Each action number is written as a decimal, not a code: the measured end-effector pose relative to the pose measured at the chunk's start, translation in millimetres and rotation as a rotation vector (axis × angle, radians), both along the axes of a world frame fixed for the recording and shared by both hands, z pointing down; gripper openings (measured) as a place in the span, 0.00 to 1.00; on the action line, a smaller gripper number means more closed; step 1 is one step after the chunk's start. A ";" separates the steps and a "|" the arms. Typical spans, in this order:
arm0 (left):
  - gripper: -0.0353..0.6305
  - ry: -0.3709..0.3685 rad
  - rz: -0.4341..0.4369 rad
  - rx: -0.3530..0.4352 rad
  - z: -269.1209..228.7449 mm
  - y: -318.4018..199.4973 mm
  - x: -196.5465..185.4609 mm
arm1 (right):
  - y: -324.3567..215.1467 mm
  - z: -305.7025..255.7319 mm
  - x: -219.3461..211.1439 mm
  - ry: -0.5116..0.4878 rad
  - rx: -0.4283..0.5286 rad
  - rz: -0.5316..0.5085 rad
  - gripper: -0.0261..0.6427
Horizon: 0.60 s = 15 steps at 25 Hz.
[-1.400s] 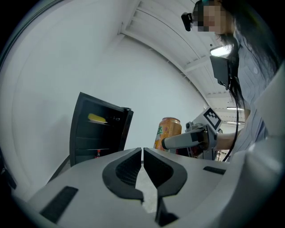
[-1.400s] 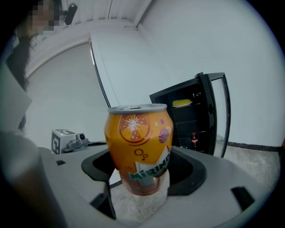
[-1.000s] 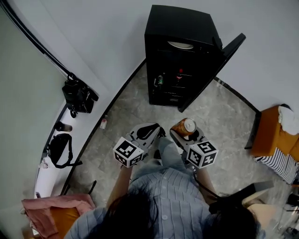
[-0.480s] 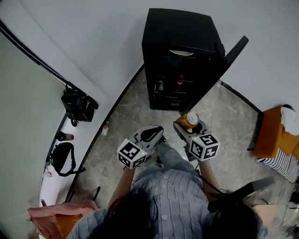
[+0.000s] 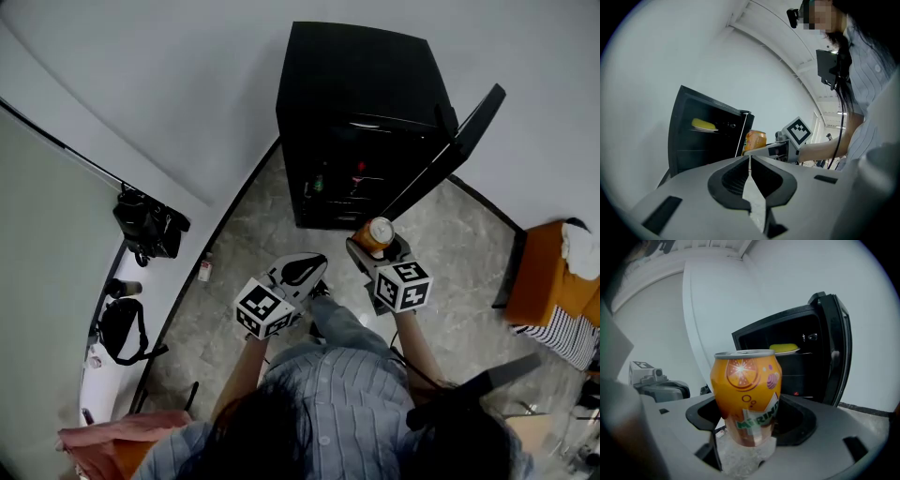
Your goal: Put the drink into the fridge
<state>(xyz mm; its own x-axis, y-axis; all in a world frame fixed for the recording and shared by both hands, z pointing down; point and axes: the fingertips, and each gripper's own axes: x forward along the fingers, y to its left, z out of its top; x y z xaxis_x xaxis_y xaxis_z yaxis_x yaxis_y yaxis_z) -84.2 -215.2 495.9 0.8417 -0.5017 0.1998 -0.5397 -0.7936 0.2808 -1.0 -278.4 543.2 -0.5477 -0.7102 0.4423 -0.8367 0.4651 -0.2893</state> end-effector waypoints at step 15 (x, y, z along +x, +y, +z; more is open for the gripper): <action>0.07 -0.026 0.059 -0.068 26.1 -56.7 22.9 | -109.3 69.5 9.2 0.016 -0.030 0.044 0.52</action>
